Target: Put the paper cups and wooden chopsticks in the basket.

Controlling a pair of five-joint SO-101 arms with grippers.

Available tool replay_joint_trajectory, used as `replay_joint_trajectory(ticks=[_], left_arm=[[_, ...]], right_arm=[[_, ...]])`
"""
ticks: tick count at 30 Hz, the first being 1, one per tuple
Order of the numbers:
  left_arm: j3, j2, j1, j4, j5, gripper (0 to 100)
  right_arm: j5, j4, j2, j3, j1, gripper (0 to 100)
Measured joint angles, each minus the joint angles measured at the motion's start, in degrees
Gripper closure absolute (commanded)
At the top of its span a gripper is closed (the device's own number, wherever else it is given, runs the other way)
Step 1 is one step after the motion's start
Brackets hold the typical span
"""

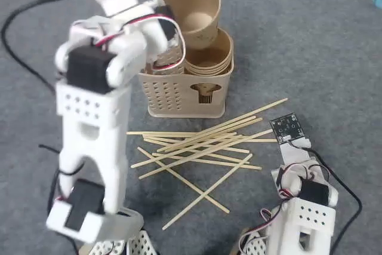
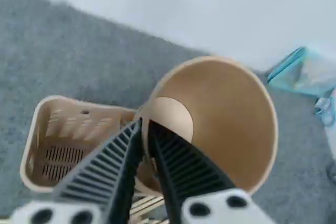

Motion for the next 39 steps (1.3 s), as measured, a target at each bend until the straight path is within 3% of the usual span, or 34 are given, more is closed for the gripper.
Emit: replay_joint_trajectory(ticks=[17,19,24,26,31,38,39], left_arm=[[1.2,1.8,0.1,1.6,0.0,98],[2.0,1.8,0.1,1.6,0.0,93],[4.0,1.8,0.1,2.5,-1.5,65],[3.7,1.8,0.1,4.4,-1.8,62],[-2.1,1.8,0.1,8.0,-1.8,70],[-4.1,1.8,0.1,8.4,-3.4,100],[-4.1,1.8,0.1,7.6,-5.0,98]], right_arm=[[0.0,0.0,0.0,0.0,0.0,99.1],[0.0,0.0,0.0,0.0,0.0,99.1],[0.0,0.0,0.0,0.0,0.0,99.1],[0.0,0.0,0.0,0.0,0.0,99.1],[0.0,0.0,0.0,0.0,0.0,99.1],[0.0,0.0,0.0,0.0,0.0,99.1],[0.0,0.0,0.0,0.0,0.0,99.1]])
